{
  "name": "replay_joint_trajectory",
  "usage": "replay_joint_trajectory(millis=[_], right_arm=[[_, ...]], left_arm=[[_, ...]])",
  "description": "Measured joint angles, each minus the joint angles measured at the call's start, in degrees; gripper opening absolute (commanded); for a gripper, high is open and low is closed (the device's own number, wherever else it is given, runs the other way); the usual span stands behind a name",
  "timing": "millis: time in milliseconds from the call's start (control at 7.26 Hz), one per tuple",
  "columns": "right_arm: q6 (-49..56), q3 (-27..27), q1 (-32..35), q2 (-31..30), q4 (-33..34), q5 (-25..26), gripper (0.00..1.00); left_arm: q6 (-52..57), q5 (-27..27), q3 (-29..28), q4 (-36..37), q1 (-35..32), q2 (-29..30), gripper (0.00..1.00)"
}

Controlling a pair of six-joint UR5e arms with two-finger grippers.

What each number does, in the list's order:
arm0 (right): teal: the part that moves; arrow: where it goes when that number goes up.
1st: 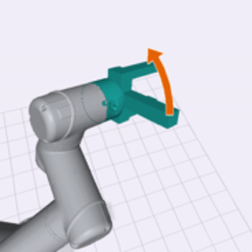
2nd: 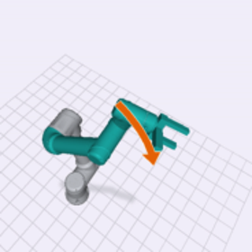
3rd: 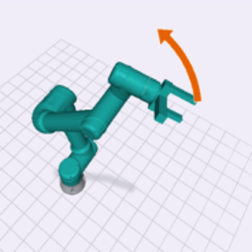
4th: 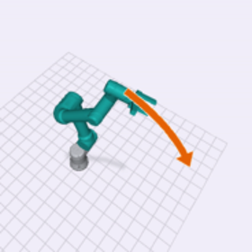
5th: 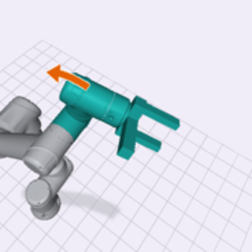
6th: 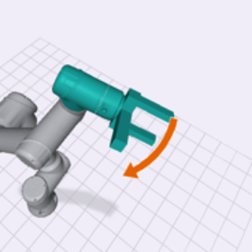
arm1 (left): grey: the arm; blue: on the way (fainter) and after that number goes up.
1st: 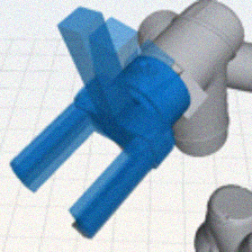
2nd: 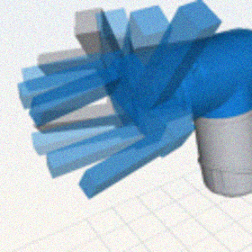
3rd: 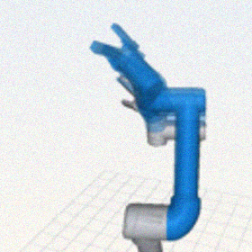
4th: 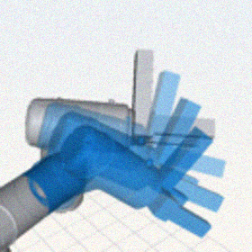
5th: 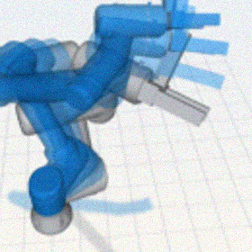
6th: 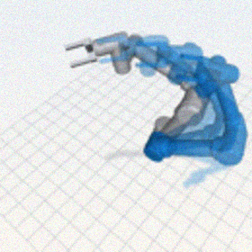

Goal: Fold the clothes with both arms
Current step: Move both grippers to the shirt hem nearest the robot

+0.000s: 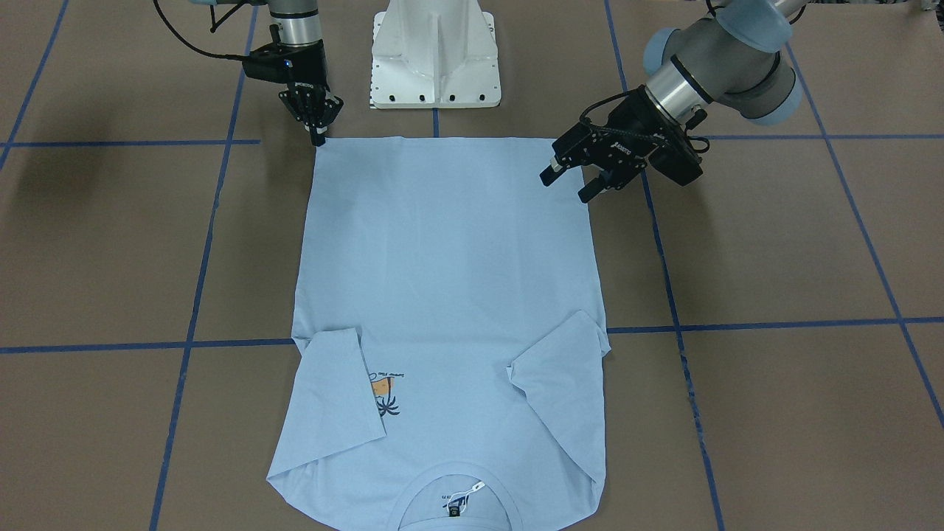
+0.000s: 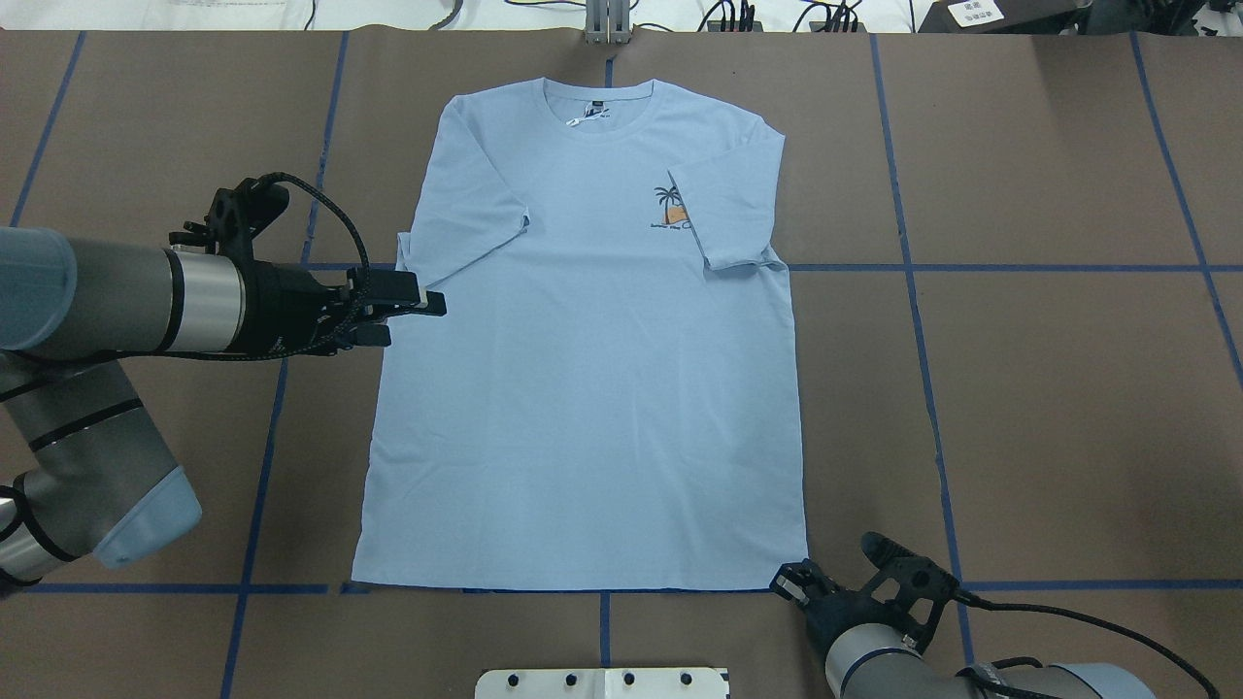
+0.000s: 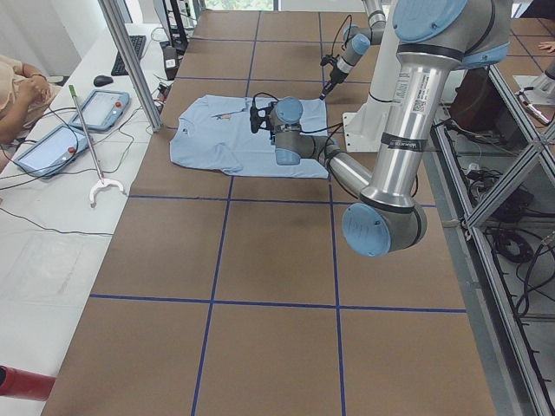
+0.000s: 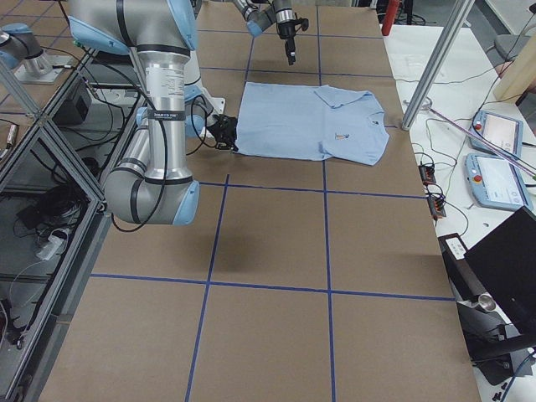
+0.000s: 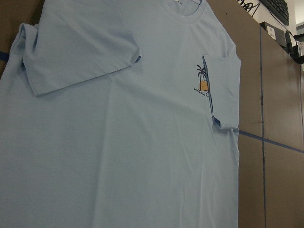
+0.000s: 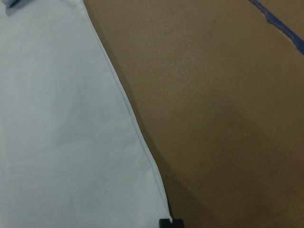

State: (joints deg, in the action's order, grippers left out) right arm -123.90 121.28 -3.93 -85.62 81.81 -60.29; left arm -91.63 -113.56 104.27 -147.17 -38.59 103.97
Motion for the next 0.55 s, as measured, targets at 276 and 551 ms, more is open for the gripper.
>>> replay_joint_trajectory(millis=[276, 551], right_arm=[[0.1, 3.3, 0.2, -0.5, 0.0, -0.1, 0.00], [0.1, 4.5, 0.2, -0.9, 0.0, -0.1, 0.00]], left_arm=[[-0.8, 4.2, 3.1, 5.3, 3.7, -1.9, 0.99], [-1.0, 14.4, 9.9, 15.3, 11.4, -6.5, 0.99]])
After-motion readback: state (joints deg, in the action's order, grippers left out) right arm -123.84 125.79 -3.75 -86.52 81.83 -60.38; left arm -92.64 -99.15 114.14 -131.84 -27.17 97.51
